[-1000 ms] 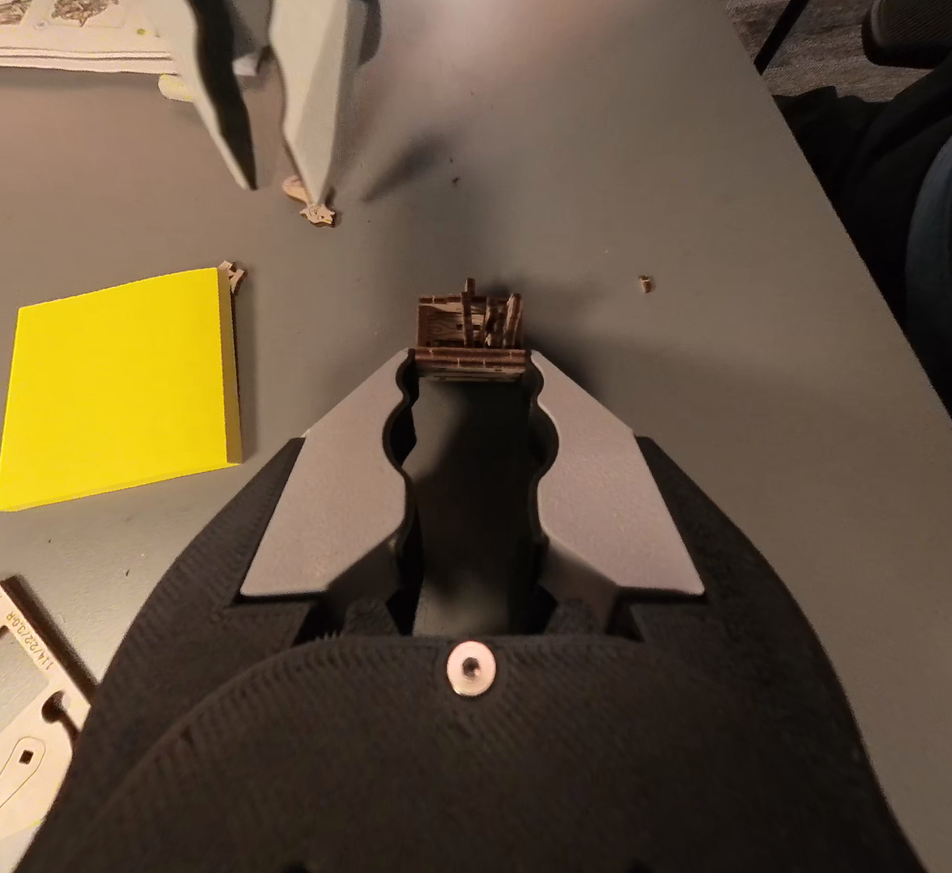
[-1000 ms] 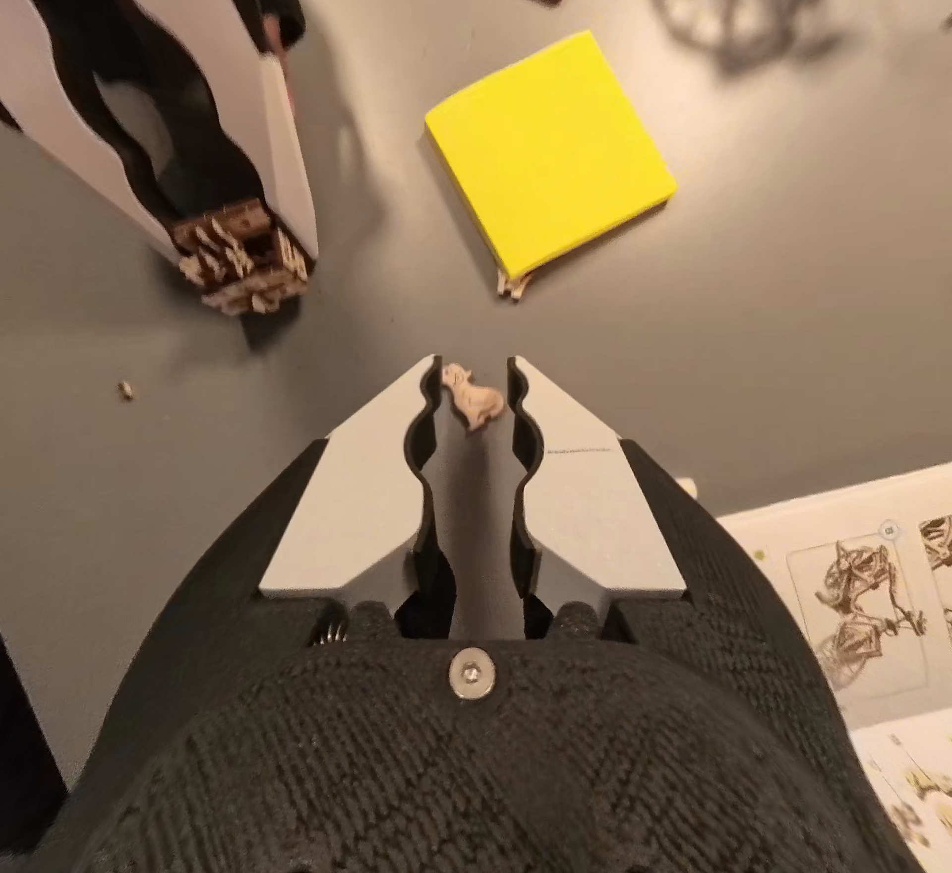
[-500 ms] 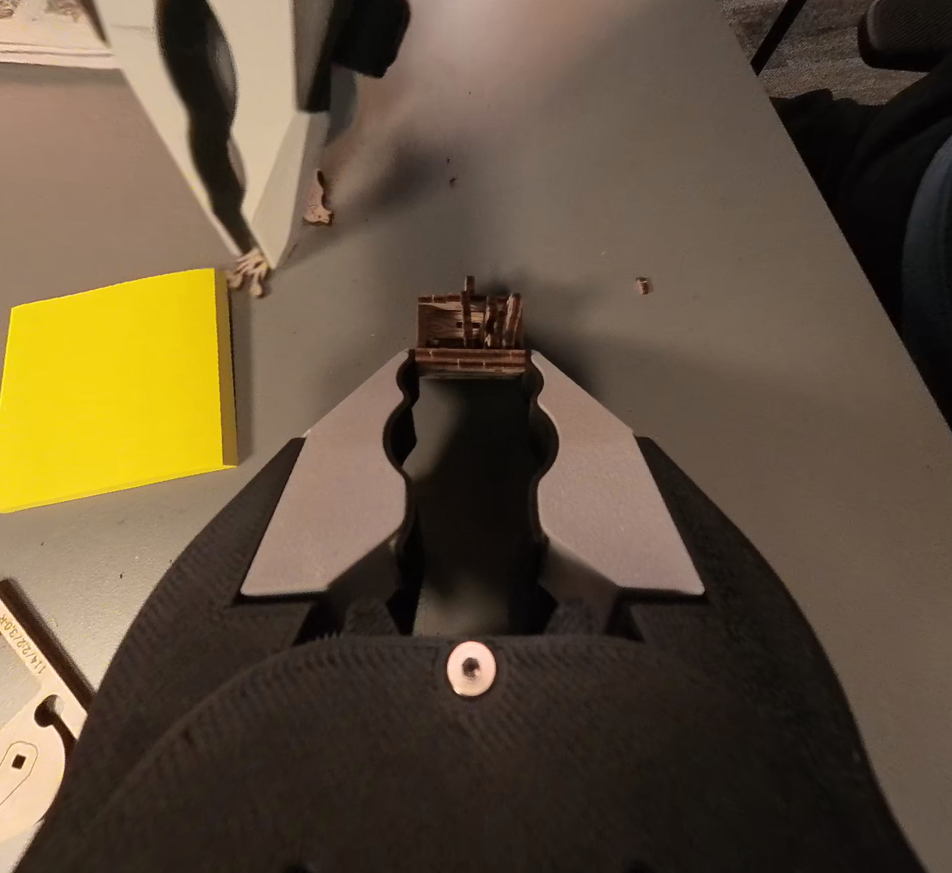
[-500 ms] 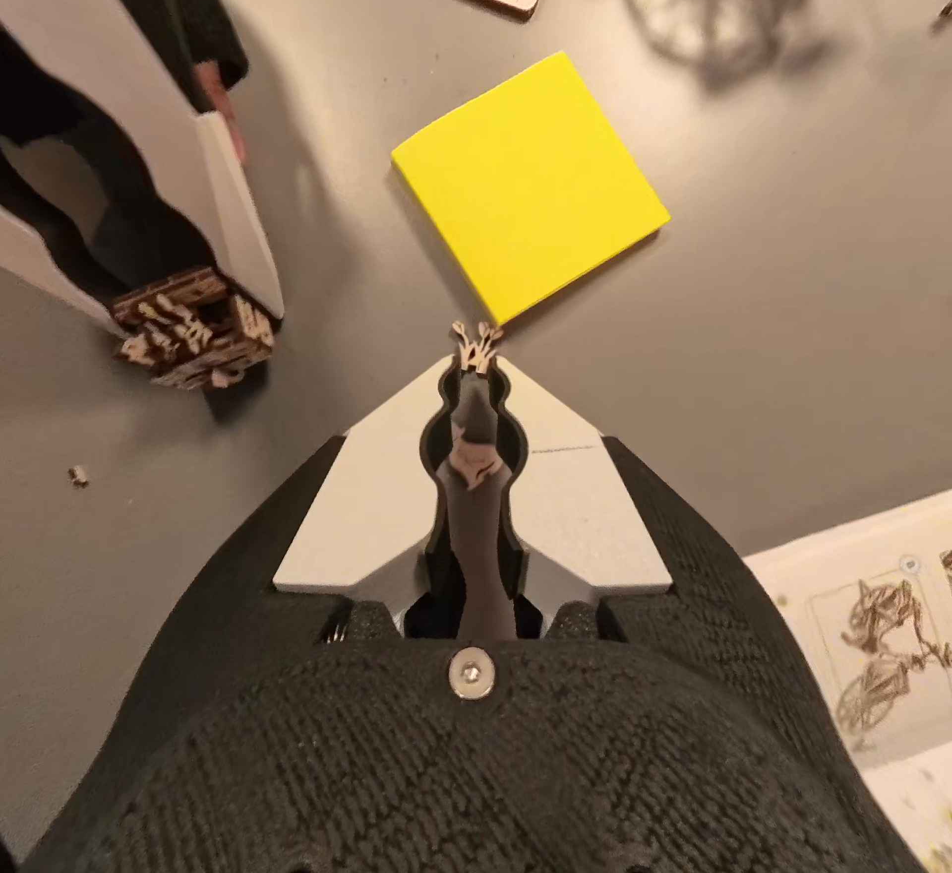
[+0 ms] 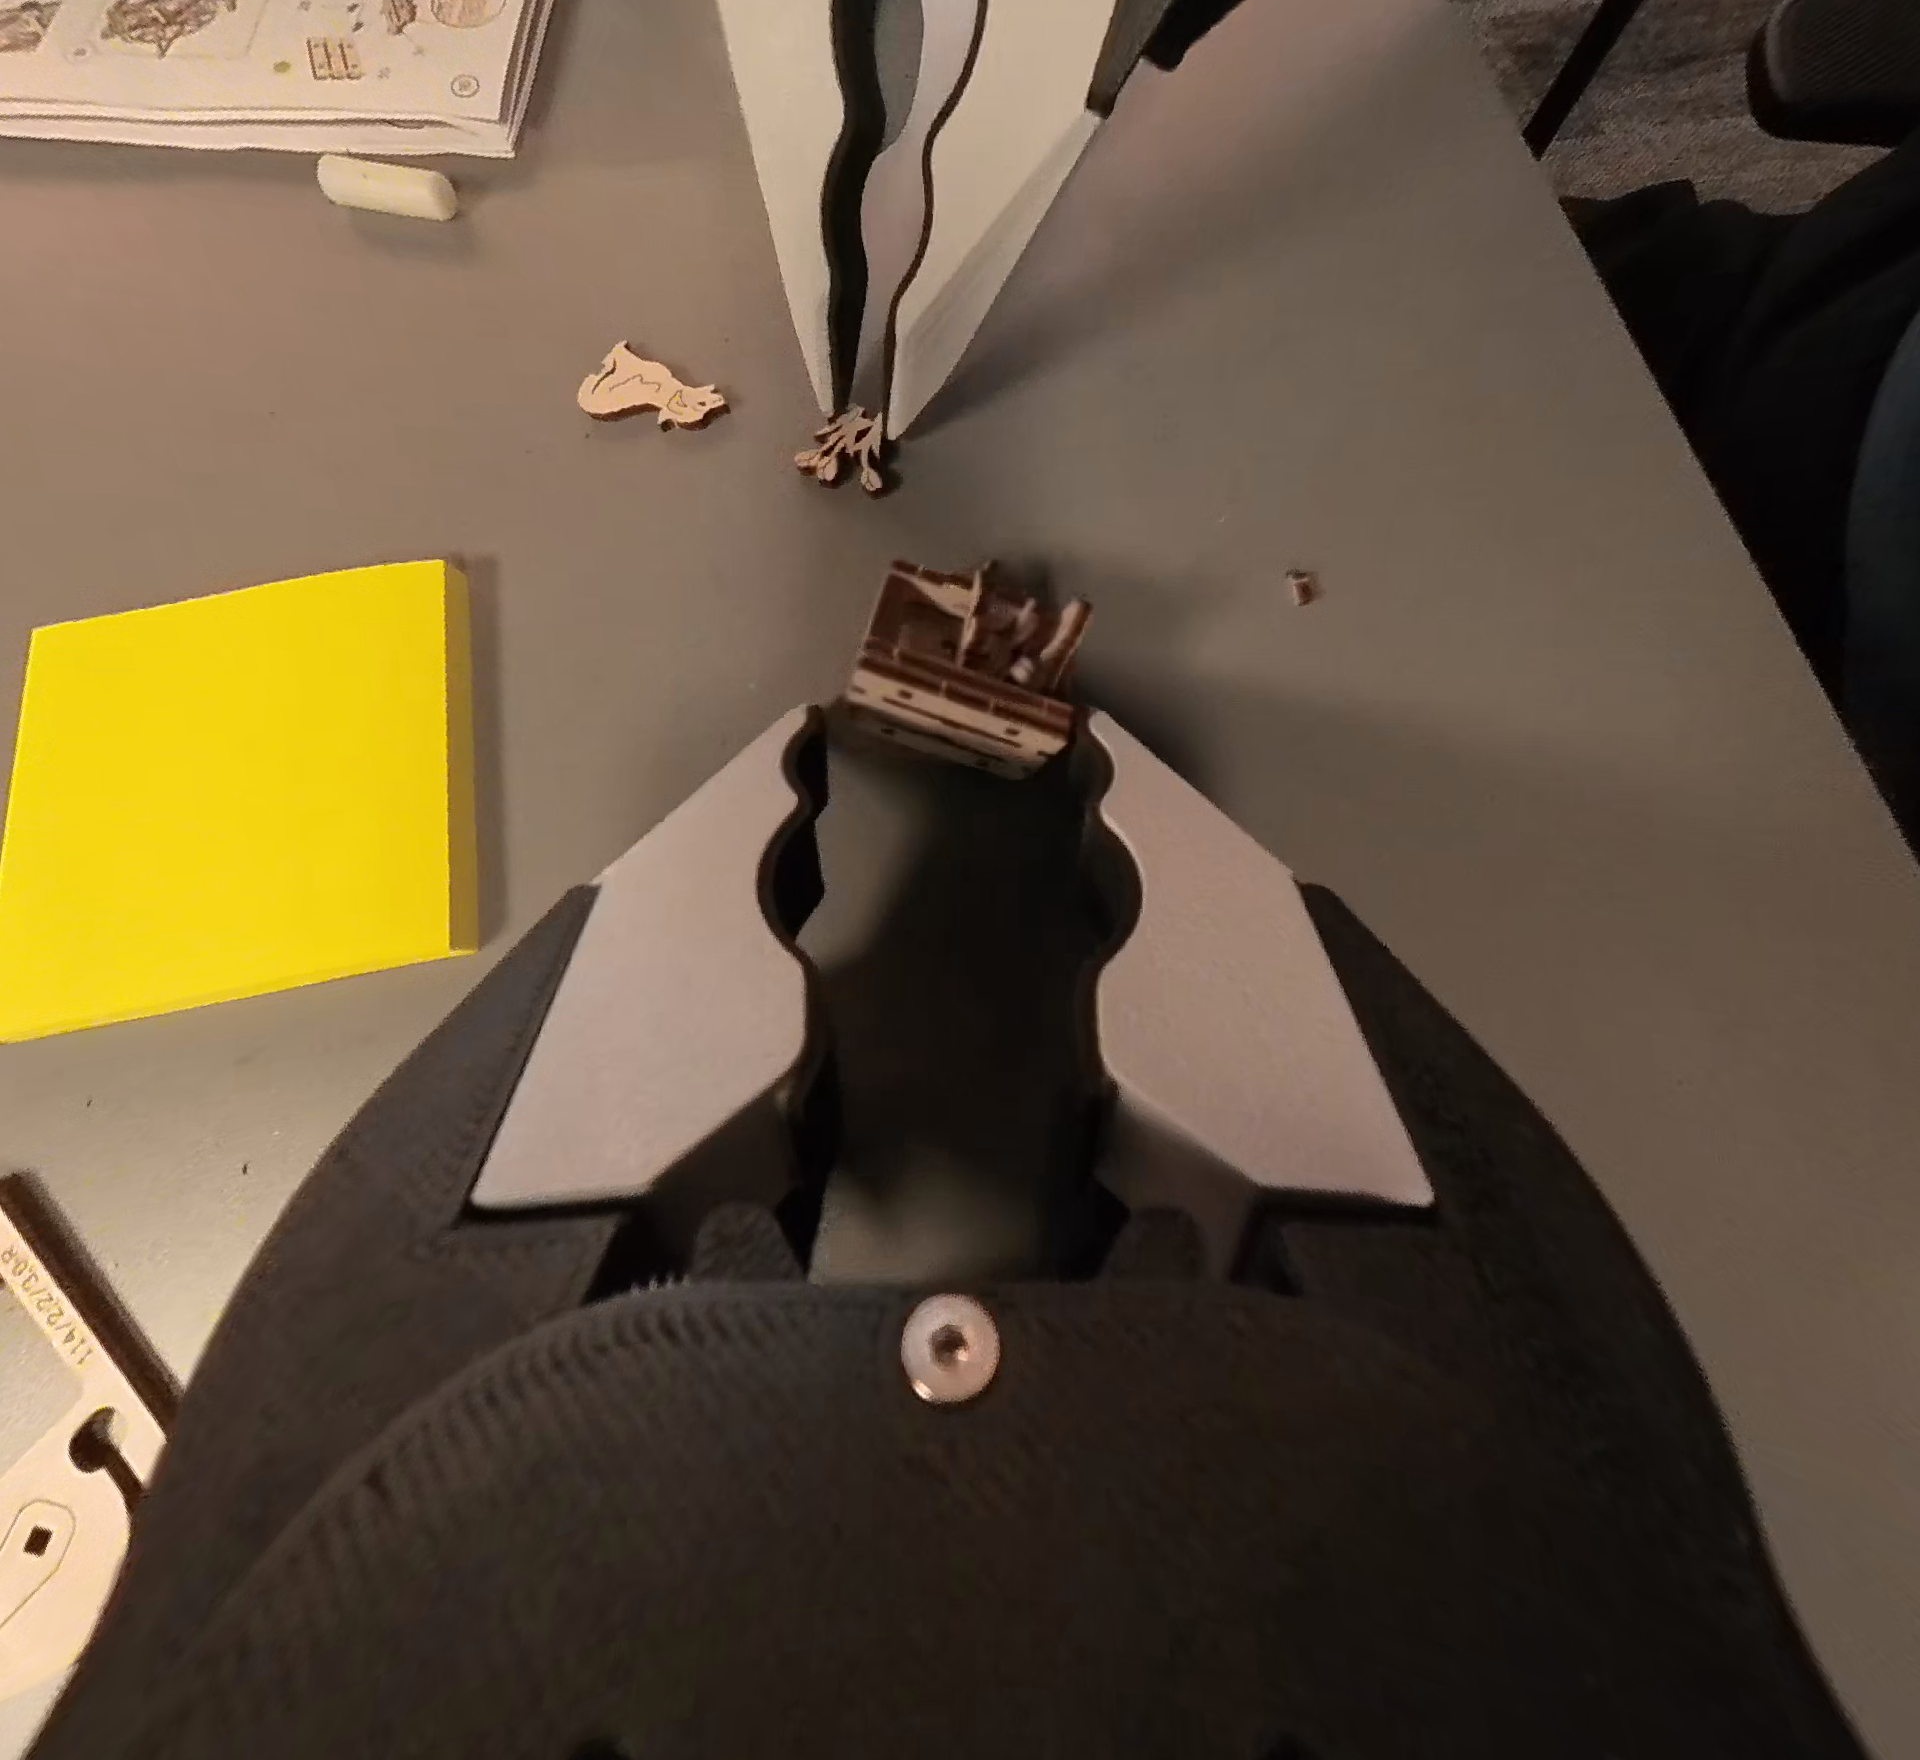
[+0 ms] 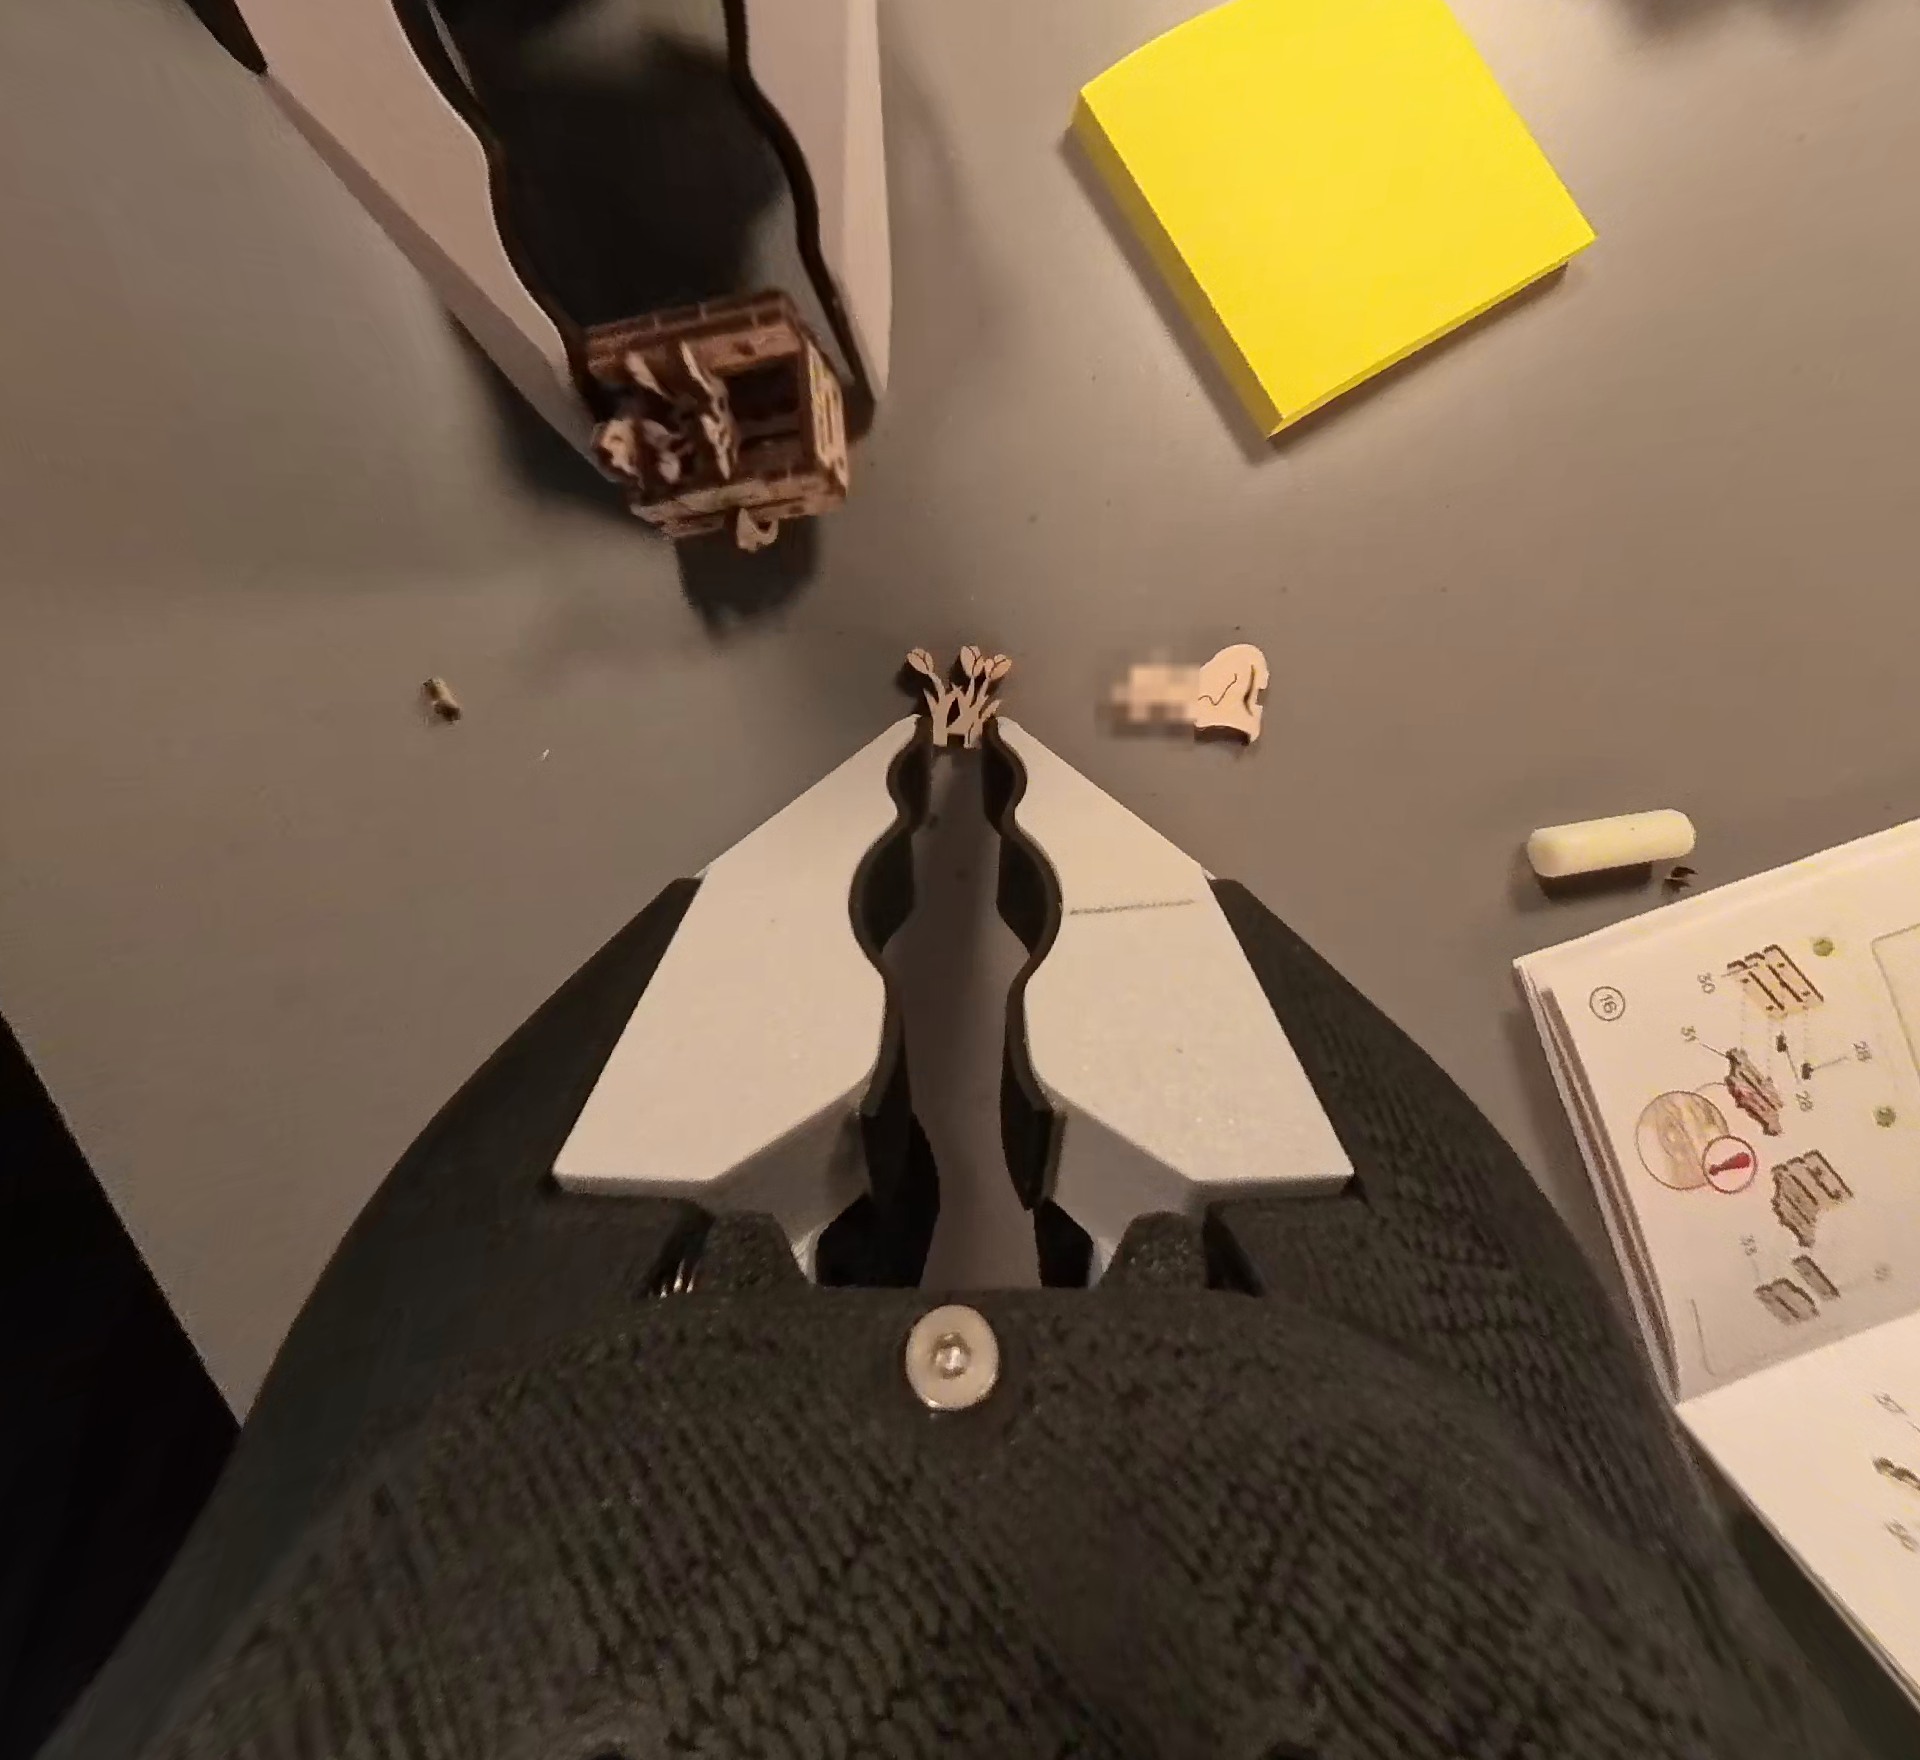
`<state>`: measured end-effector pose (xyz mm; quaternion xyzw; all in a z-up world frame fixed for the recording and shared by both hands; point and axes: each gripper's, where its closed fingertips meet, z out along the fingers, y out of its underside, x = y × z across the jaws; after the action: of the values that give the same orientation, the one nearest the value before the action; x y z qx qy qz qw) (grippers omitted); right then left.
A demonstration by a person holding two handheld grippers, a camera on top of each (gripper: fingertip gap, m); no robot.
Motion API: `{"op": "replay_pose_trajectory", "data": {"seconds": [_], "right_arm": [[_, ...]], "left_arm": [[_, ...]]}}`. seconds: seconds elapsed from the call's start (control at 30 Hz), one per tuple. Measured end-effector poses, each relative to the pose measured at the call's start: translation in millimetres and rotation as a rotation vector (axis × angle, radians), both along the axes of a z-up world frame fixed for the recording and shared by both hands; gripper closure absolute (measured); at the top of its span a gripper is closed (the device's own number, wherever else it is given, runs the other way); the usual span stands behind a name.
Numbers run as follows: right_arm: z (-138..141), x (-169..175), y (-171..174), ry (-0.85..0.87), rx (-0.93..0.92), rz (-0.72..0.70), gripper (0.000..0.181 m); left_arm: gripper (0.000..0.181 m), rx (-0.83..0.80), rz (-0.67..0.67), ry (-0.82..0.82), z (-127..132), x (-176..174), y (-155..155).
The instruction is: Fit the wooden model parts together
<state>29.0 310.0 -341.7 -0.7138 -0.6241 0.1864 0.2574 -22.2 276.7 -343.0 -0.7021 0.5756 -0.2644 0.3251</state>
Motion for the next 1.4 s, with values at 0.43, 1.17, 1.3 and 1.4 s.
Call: {"op": "replay_pose_trajectory", "data": {"seconds": [0.43,1.17,1.3,1.4], "right_arm": [[32.8,-3.6,0.2,0.240,0.146,-0.059,0.175],[153.2,-14.2,-62.1,0.494,0.720,0.049,0.175],[152.8,-10.6,-61.5,0.482,0.742,0.047,0.175],[151.0,-10.8,-63.3,0.478,0.748,0.056,0.175]], "left_arm": [[0.118,0.015,0.149,-0.078,26.9,-21.6,4.1],[0.165,-0.262,0.486,-0.820,146.1,41.4,-30.5],[0.160,-0.283,0.481,-0.846,148.0,41.3,-32.0],[0.169,-0.296,0.461,-0.891,152.4,42.8,-33.2]]}}
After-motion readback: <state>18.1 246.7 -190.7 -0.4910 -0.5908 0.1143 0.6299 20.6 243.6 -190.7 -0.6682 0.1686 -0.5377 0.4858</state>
